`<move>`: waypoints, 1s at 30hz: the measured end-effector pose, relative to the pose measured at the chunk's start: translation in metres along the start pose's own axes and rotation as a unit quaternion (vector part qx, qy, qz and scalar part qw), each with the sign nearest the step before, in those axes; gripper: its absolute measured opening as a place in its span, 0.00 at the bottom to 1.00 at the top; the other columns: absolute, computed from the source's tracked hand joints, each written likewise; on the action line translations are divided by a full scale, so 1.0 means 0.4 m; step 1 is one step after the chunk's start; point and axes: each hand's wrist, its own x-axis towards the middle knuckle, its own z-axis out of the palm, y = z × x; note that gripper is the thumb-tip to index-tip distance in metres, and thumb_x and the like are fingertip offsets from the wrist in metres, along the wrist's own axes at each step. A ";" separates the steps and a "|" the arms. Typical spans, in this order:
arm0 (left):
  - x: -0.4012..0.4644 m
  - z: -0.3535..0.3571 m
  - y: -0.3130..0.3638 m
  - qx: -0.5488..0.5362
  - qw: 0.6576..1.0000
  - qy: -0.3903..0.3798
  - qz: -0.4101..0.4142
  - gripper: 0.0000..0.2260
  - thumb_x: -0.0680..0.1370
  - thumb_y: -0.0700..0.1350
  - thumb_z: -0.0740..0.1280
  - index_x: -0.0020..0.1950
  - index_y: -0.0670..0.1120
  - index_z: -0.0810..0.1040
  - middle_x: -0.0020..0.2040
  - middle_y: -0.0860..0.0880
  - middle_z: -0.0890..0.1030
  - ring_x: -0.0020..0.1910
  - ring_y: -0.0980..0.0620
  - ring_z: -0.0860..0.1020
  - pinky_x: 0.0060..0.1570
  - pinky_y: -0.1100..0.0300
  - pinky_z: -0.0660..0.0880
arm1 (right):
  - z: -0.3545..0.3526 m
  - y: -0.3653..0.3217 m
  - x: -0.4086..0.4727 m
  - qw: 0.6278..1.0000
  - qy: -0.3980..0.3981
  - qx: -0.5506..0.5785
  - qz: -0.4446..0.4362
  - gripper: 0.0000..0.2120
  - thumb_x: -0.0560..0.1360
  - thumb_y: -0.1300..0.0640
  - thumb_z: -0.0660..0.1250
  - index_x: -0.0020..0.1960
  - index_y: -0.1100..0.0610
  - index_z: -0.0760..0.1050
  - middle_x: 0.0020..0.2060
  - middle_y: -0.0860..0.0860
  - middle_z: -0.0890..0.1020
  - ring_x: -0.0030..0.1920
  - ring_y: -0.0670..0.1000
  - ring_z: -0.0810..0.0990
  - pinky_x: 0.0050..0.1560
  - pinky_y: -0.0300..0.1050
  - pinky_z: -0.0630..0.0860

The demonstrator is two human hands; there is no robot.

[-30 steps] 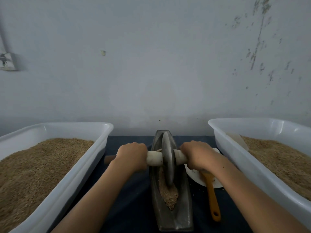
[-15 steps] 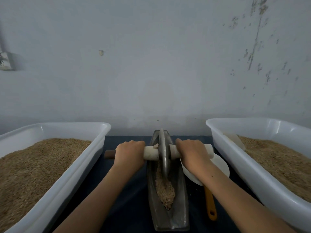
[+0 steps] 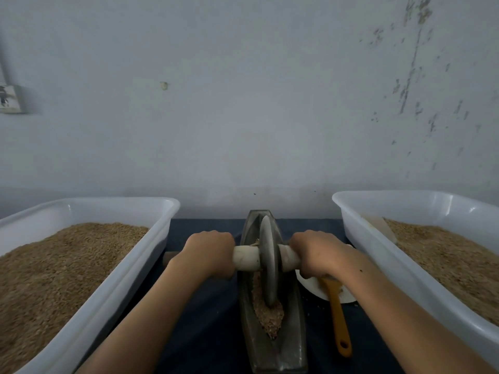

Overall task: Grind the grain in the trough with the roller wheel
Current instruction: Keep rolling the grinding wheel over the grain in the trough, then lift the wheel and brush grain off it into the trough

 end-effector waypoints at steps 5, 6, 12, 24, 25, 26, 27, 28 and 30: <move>0.009 0.022 -0.007 -0.033 0.998 0.056 -0.016 0.13 0.72 0.50 0.69 0.54 0.48 0.75 0.36 0.54 0.71 0.38 0.53 0.72 0.40 0.59 0.68 | 0.035 -0.013 0.019 0.987 0.163 -0.014 0.009 0.09 0.76 0.61 0.61 0.55 0.53 0.70 0.49 0.52 0.79 0.50 0.55 0.77 0.45 0.45 0.62; 0.009 0.024 -0.009 -0.039 0.997 0.059 -0.015 0.12 0.72 0.50 0.69 0.53 0.49 0.75 0.36 0.54 0.70 0.37 0.54 0.72 0.40 0.59 0.68 | 0.044 -0.012 0.024 0.981 0.191 -0.014 0.003 0.09 0.76 0.61 0.60 0.55 0.52 0.69 0.49 0.51 0.79 0.51 0.55 0.77 0.47 0.46 0.62; 0.006 0.028 -0.018 -0.052 0.996 0.068 0.003 0.11 0.72 0.51 0.68 0.51 0.49 0.76 0.38 0.53 0.73 0.38 0.54 0.73 0.40 0.59 0.68 | 0.079 0.029 -0.008 0.960 0.267 0.022 -0.085 0.25 0.72 0.58 0.68 0.66 0.48 0.64 0.62 0.45 0.70 0.63 0.50 0.67 0.58 0.45 0.60; 0.010 0.029 -0.022 -0.062 0.996 0.061 0.012 0.08 0.70 0.51 0.68 0.44 0.51 0.71 0.34 0.55 0.71 0.35 0.53 0.71 0.37 0.59 0.68 | 0.142 0.111 -0.193 0.938 0.297 -0.088 -0.157 0.33 0.52 0.57 0.82 0.53 0.48 0.72 0.45 0.44 0.78 0.43 0.45 0.78 0.41 0.39 0.75; 0.011 0.029 -0.024 -0.063 0.996 0.060 0.013 0.09 0.70 0.51 0.69 0.43 0.51 0.71 0.33 0.55 0.70 0.35 0.54 0.71 0.37 0.59 0.68 | 0.153 0.113 -0.194 0.944 0.270 -0.101 -0.159 0.34 0.49 0.57 0.83 0.53 0.48 0.74 0.44 0.43 0.79 0.42 0.45 0.79 0.39 0.38 0.75; 0.011 0.030 -0.025 -0.064 0.996 0.059 0.015 0.09 0.70 0.51 0.69 0.43 0.51 0.70 0.33 0.55 0.70 0.34 0.55 0.71 0.36 0.59 0.68 | 0.161 0.115 -0.195 0.950 0.250 -0.103 -0.155 0.34 0.48 0.57 0.83 0.52 0.48 0.76 0.44 0.43 0.80 0.41 0.45 0.79 0.37 0.38 0.76; 0.011 0.031 -0.026 -0.065 0.996 0.060 0.017 0.09 0.70 0.51 0.69 0.43 0.51 0.70 0.33 0.55 0.70 0.34 0.55 0.71 0.36 0.60 0.67 | 0.169 0.116 -0.196 0.956 0.233 -0.100 -0.149 0.33 0.48 0.58 0.83 0.51 0.47 0.77 0.46 0.44 0.80 0.42 0.45 0.80 0.36 0.38 0.76; 0.011 0.032 -0.027 -0.066 0.996 0.060 0.018 0.09 0.70 0.51 0.69 0.43 0.51 0.70 0.32 0.55 0.70 0.34 0.55 0.71 0.36 0.60 0.67 | 0.174 0.116 -0.194 0.961 0.214 -0.098 -0.145 0.32 0.51 0.59 0.82 0.52 0.48 0.75 0.49 0.45 0.80 0.44 0.46 0.80 0.37 0.40 0.76; 0.011 0.034 -0.029 -0.067 0.996 0.062 0.018 0.09 0.70 0.52 0.69 0.43 0.51 0.71 0.33 0.55 0.70 0.33 0.55 0.71 0.36 0.60 0.67 | 0.183 0.124 -0.184 0.966 0.176 -0.097 -0.160 0.26 0.64 0.64 0.74 0.58 0.49 0.70 0.62 0.48 0.75 0.58 0.50 0.77 0.46 0.45 0.76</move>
